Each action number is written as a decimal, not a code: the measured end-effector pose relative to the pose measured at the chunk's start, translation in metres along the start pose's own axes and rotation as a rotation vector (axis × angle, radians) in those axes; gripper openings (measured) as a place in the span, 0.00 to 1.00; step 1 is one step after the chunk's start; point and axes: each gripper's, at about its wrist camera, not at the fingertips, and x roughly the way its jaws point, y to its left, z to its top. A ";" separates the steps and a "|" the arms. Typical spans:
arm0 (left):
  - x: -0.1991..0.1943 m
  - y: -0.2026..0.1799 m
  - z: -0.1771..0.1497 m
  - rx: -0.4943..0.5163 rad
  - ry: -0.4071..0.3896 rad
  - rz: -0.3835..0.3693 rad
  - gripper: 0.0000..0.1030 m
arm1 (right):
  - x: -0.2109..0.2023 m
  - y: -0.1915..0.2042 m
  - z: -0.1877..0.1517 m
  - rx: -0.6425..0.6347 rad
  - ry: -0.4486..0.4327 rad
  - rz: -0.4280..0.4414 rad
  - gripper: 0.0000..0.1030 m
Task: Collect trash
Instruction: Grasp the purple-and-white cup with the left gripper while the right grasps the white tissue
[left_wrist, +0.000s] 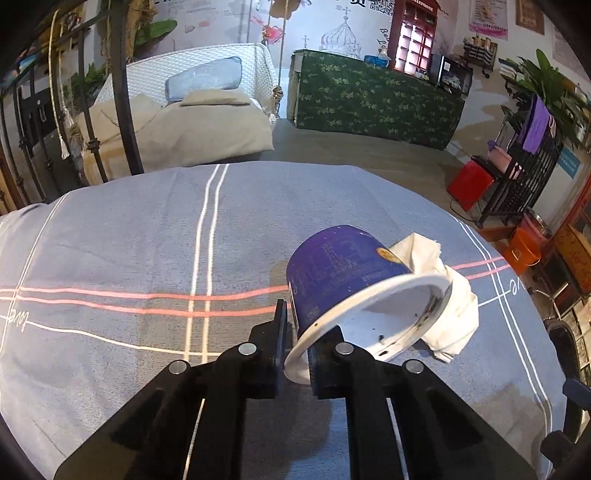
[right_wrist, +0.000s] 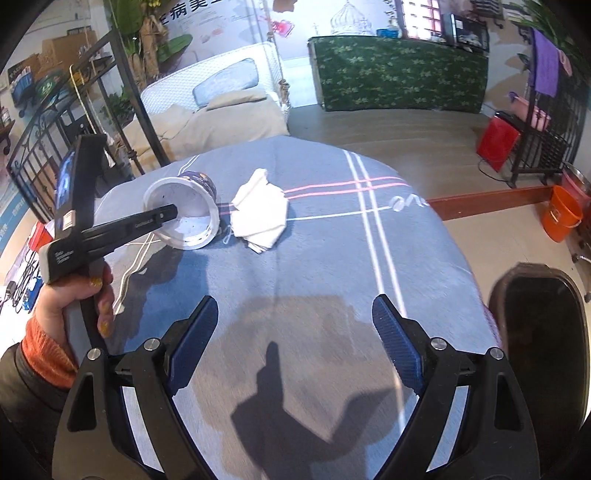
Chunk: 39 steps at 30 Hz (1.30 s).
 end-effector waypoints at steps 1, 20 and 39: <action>-0.004 0.002 -0.002 0.000 -0.009 0.003 0.08 | 0.004 0.002 0.003 -0.005 0.005 0.001 0.82; -0.054 0.026 -0.022 -0.048 -0.067 0.012 0.08 | 0.107 0.048 0.066 -0.134 0.133 -0.032 0.82; -0.074 0.028 -0.040 -0.087 -0.068 -0.015 0.08 | 0.078 0.052 0.056 -0.127 0.071 0.015 0.19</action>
